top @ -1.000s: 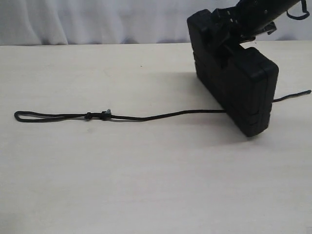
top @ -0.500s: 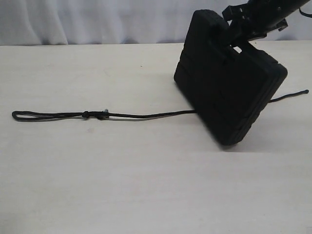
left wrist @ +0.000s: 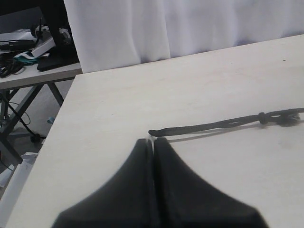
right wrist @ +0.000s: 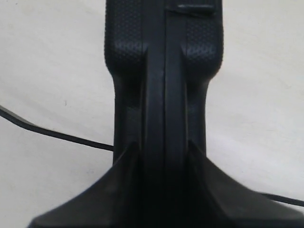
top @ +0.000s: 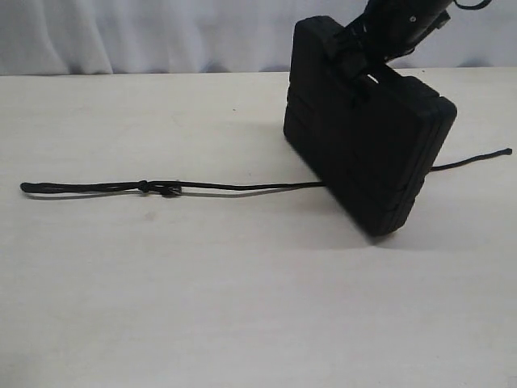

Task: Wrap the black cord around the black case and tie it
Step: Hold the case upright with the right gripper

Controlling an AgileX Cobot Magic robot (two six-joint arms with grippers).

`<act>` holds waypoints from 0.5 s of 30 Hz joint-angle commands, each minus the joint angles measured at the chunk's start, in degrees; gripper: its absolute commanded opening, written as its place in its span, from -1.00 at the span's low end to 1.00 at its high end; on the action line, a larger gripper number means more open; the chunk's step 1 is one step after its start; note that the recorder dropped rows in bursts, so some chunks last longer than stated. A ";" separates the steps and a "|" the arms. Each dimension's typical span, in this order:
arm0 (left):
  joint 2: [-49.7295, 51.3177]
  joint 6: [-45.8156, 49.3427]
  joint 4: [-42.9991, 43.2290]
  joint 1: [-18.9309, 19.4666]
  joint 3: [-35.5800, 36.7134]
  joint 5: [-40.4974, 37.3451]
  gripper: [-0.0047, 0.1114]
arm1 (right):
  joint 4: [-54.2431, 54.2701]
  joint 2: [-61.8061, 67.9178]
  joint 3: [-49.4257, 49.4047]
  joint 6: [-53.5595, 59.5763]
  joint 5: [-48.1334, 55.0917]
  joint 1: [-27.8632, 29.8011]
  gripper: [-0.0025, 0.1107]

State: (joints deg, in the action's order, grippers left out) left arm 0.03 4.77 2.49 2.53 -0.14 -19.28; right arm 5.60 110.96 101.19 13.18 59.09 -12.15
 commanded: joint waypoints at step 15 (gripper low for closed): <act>-0.03 -0.43 -0.07 -0.31 0.14 0.65 -0.92 | -2.84 -2.75 0.06 -0.47 -0.05 0.01 -0.38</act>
State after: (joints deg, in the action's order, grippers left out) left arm 0.03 4.77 2.49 2.53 -0.14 -19.28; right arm 2.92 108.76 101.19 12.72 58.97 -12.23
